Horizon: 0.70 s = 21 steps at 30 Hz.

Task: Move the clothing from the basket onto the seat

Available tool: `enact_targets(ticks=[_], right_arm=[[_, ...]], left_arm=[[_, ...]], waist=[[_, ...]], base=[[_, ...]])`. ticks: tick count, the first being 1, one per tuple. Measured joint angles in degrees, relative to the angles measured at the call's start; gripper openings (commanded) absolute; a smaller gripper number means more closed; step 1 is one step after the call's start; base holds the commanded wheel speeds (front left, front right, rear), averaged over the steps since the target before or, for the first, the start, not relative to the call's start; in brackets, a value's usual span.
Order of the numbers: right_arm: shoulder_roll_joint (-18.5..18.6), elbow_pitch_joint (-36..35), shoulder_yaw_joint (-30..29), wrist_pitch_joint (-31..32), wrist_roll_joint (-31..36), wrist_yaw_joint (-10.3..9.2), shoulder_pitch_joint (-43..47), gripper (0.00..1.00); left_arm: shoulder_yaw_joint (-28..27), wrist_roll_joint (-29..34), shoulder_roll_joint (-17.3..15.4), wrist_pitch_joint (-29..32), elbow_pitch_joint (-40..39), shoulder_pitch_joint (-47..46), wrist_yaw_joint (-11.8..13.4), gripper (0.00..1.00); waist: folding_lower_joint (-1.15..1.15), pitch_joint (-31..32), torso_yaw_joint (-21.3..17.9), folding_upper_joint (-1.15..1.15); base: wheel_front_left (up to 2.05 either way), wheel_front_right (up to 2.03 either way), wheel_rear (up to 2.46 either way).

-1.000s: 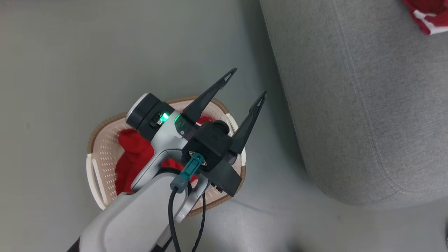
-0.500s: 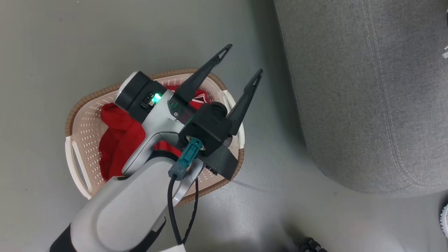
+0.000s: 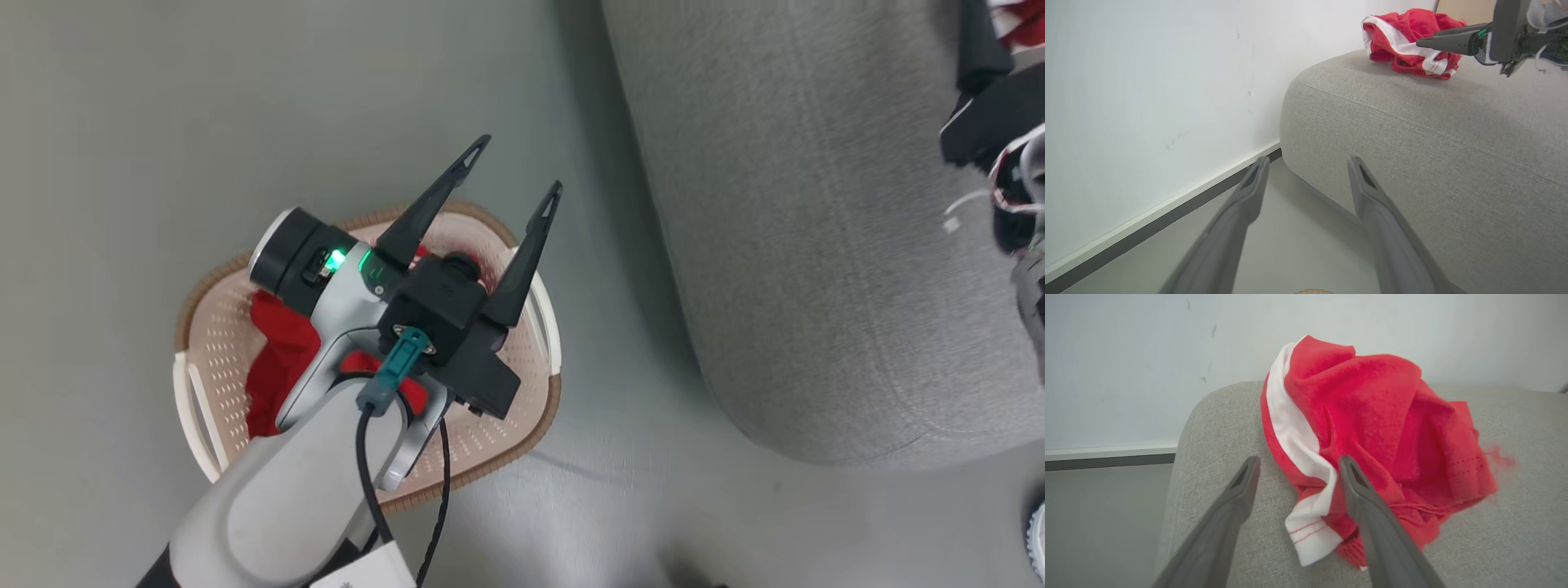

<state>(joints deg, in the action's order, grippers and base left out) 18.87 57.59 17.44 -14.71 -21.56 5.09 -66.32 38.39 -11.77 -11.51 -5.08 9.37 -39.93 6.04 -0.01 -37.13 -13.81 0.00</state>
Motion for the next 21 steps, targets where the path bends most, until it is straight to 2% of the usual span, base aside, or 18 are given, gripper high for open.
enact_targets(ticks=[11,21], right_arm=[[-1.0,-6.8,-0.3,0.0,0.3,0.54,9.5,1.00],[-4.0,-14.7,-1.9,0.0,-0.5,0.23,22.2,1.00]], left_arm=[[-2.8,-3.3,3.0,-5.3,5.9,3.0,0.5,1.00],[-7.0,-6.1,2.7,-8.0,11.0,8.8,0.6,1.00]], waist=[[0.00,7.6,1.3,0.01],[-0.01,14.4,5.6,0.01]], base=[[0.00,0.00,0.00],[0.00,0.00,0.00]])
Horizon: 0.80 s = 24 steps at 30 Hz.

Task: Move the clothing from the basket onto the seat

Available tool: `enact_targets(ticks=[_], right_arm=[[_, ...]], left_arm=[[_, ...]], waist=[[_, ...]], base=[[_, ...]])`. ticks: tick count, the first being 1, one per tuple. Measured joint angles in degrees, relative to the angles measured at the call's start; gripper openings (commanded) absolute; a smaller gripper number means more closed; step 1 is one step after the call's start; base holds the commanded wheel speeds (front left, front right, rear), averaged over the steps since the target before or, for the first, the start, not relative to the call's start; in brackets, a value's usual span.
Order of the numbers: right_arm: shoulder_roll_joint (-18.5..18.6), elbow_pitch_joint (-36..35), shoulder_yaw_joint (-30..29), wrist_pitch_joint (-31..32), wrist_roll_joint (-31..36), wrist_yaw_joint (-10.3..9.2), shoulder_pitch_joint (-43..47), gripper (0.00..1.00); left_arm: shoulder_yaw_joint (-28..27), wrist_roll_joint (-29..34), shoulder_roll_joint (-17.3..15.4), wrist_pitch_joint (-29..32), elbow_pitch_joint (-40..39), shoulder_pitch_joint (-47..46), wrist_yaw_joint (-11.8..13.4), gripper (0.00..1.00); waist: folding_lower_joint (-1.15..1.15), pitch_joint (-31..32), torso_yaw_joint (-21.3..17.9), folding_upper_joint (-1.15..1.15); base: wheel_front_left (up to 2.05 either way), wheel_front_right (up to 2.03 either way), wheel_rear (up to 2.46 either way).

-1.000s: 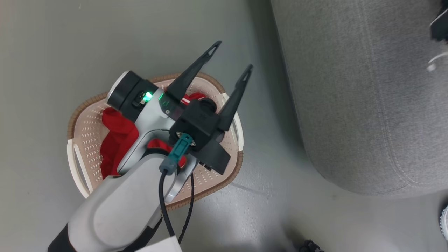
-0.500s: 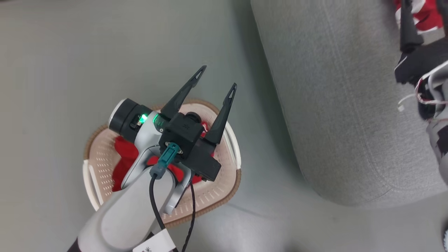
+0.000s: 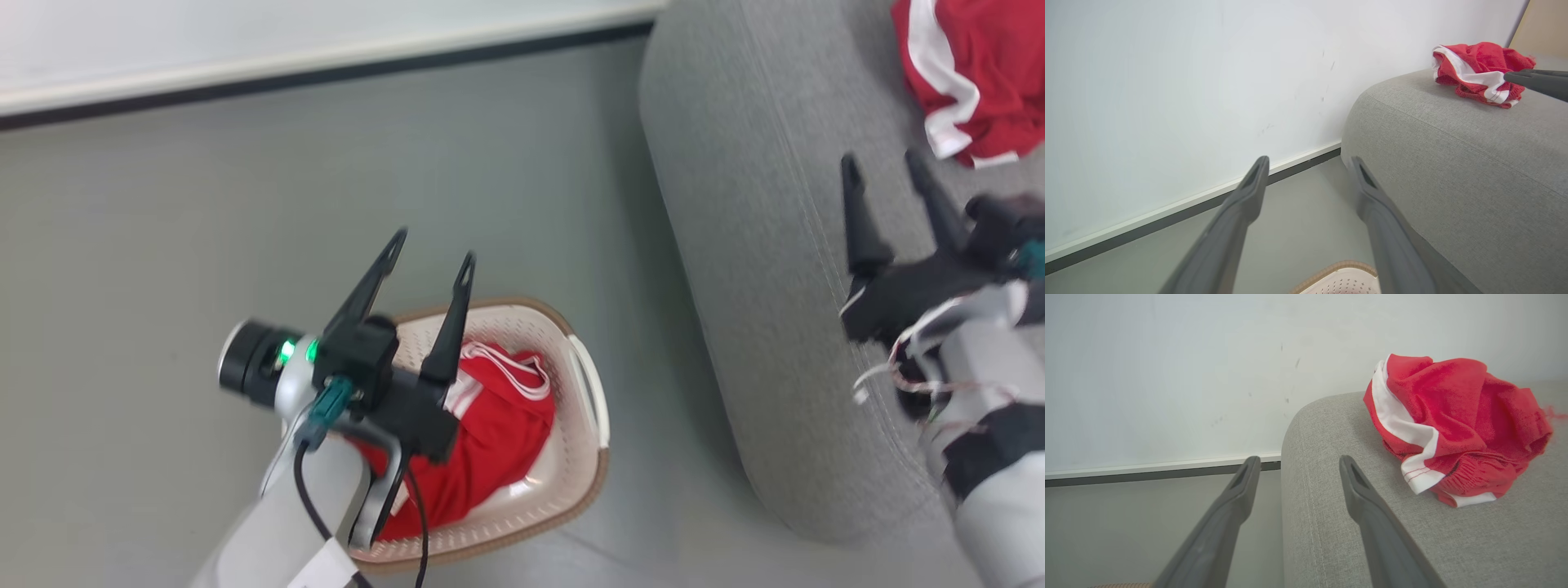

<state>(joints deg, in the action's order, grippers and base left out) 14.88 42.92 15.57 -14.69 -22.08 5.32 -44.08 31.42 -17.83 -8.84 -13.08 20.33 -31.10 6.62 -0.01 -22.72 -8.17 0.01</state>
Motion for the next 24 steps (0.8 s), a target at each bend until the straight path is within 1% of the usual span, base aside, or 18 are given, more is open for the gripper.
enact_targets(ticks=[4,9,13,17,24], right_arm=[[-1.3,-3.0,-0.3,0.0,0.0,-0.91,4.7,1.00],[-2.5,-6.6,-0.2,0.0,0.7,-2.75,11.5,1.00],[-4.1,-9.4,0.2,0.0,1.4,-4.43,16.9,1.00],[-5.7,-12.4,1.0,0.0,2.3,-5.71,21.8,1.00],[-6.2,-16.3,1.0,0.0,3.0,-7.44,30.4,1.00]], left_arm=[[-1.2,-0.4,-0.4,-0.5,1.6,3.7,0.0,1.00],[-3.2,-0.9,-1.1,-0.9,2.9,7.5,0.5,1.00],[-5.2,-2.2,-2.1,-1.2,3.4,11.0,0.5,1.00],[-7.1,-2.3,-3.5,-1.2,3.7,15.5,0.5,1.00],[-8.9,-2.4,-3.6,-1.2,3.6,20.9,0.5,1.00]], waist=[[0.00,2.9,1.8,0.00],[0.00,6.7,3.8,0.00],[0.00,9.9,5.0,0.00],[0.00,13.1,5.8,0.00],[0.00,17.9,6.2,0.01]], base=[[0.00,0.00,0.00],[0.00,0.00,0.00],[0.00,0.00,0.00],[0.00,0.00,0.00],[0.00,0.00,0.00]])
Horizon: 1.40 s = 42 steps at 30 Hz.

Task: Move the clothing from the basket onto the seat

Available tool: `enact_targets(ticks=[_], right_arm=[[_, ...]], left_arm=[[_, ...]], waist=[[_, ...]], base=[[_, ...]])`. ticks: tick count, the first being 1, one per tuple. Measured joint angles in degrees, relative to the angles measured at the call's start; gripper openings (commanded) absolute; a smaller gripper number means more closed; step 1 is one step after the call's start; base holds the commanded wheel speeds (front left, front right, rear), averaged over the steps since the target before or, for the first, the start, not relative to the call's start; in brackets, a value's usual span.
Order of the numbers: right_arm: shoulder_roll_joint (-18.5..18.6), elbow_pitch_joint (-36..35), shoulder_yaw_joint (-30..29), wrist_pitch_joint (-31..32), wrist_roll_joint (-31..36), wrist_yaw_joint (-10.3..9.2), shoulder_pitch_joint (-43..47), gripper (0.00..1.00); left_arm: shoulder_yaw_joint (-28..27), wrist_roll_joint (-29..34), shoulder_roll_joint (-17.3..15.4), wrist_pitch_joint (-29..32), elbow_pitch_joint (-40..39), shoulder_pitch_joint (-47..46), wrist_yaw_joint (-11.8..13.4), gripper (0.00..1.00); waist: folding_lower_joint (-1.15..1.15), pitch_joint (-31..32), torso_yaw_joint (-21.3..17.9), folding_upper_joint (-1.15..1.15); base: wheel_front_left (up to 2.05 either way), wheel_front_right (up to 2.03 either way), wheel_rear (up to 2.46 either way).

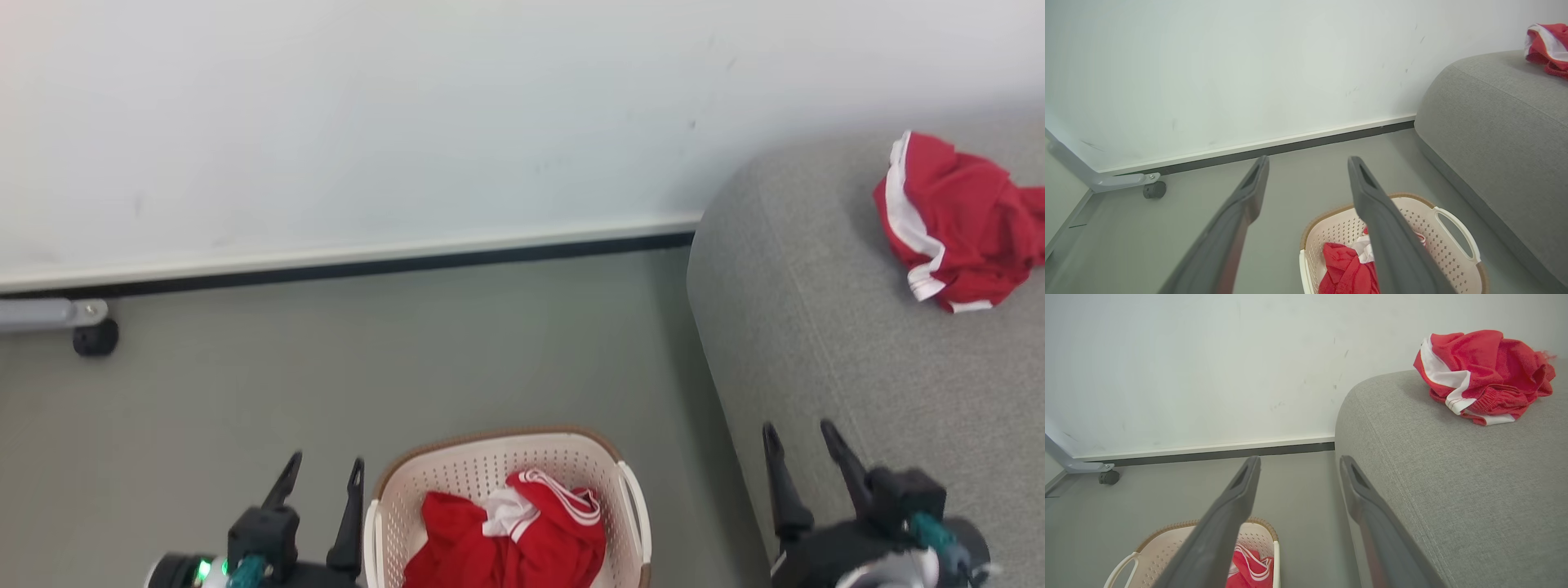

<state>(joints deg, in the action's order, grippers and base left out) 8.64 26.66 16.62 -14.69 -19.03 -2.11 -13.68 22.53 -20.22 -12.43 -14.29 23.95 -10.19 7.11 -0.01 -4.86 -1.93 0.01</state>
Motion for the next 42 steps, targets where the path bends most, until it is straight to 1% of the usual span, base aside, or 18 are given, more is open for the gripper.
enact_targets(ticks=[3,5,7,12,19,24,35,42], right_arm=[[0.0,-2.1,-0.4,0.0,0.4,-0.98,4.5,1.00],[0.0,-3.7,-0.2,0.0,0.4,-1.00,7.1,1.00],[0.1,-5.6,-0.5,0.0,0.6,-1.51,9.5,1.00],[0.7,-10.5,-1.5,0.0,1.1,-2.34,14.7,1.00],[0.9,-14.9,-2.6,0.0,1.4,-2.94,16.8,1.00],[0.9,-17.1,-3.1,0.0,1.7,-3.21,17.4,1.00],[1.1,-20.4,-4.0,0.0,2.2,-3.49,18.2,1.00],[1.5,-21.9,-4.5,0.0,2.5,-3.50,18.8,1.00]], left_arm=[[-1.0,0.0,0.3,0.0,-0.2,2.9,0.0,1.00],[-2.4,0.0,0.2,0.0,-0.9,5.6,0.0,1.00],[-3.1,0.2,0.2,0.0,-1.6,8.0,0.0,1.00],[-6.4,0.7,0.6,0.0,-4.7,11.0,0.0,1.00],[-8.9,2.5,1.2,0.0,-7.9,12.3,0.0,1.00],[-9.6,3.3,1.6,0.0,-9.4,13.3,0.0,1.00],[-10.7,4.3,2.2,0.0,-11.5,14.2,0.0,1.00],[-11.2,5.8,2.5,0.0,-13.0,14.8,0.0,1.00]], waist=[[0.00,2.3,0.1,-0.01],[0.00,3.8,0.1,-0.01],[0.00,5.2,0.1,0.00],[0.00,8.1,0.0,0.00],[0.01,8.8,0.0,-0.02],[0.01,8.7,0.0,-0.01],[0.01,8.0,0.3,-0.01],[0.01,6.5,0.3,-0.02]], base=[[0.00,0.00,0.00],[0.00,0.00,0.00],[0.00,0.00,0.00],[0.00,0.00,0.00],[0.00,0.00,0.00],[0.00,0.00,0.00],[0.00,0.00,0.00],[0.00,0.00,0.00]])
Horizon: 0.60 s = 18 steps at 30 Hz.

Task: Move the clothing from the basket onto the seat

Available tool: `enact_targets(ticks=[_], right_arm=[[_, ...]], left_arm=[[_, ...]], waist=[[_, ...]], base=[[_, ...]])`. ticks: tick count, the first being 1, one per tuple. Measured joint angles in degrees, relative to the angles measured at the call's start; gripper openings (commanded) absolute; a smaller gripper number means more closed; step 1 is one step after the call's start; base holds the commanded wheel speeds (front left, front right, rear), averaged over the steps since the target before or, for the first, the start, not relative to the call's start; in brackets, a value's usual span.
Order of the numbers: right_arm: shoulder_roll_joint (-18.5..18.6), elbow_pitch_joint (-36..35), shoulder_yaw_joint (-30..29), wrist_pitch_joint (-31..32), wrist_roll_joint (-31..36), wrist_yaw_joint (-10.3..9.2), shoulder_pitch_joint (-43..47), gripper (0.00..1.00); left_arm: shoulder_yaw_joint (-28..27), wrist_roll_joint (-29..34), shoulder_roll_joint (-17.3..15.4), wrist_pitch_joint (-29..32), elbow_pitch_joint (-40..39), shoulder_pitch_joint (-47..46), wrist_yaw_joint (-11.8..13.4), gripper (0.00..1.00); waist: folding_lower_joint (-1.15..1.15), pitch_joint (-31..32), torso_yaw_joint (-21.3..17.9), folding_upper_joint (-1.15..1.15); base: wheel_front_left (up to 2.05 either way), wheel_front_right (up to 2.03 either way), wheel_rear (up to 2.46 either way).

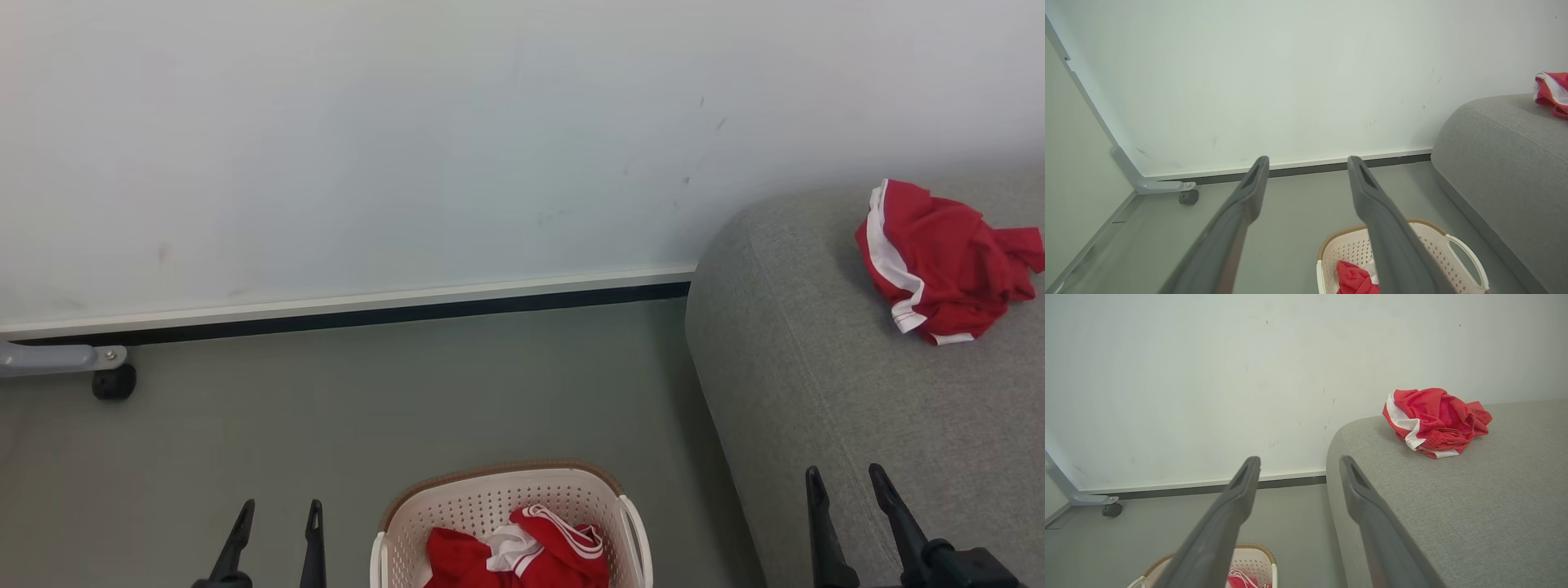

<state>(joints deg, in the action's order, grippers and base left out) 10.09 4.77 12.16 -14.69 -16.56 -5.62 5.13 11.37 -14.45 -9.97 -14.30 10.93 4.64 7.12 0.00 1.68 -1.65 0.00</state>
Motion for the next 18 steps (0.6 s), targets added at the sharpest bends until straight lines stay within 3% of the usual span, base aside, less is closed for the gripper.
enact_targets(ticks=[9,18], right_arm=[[0.5,-2.7,-0.5,0.0,1.1,-0.43,-1.3,1.00],[1.3,-3.9,-1.4,0.1,1.5,-0.43,-8.8,1.00]], left_arm=[[1.1,1.2,-0.1,0.0,-1.5,-0.3,0.0,1.00],[3.9,2.3,-0.3,2.2,0.9,-6.2,-0.7,1.00]], waist=[[0.00,-3.4,-0.3,0.00],[0.01,-9.2,-1.5,0.00]], base=[[0.00,0.00,0.00],[0.00,0.00,0.00]])
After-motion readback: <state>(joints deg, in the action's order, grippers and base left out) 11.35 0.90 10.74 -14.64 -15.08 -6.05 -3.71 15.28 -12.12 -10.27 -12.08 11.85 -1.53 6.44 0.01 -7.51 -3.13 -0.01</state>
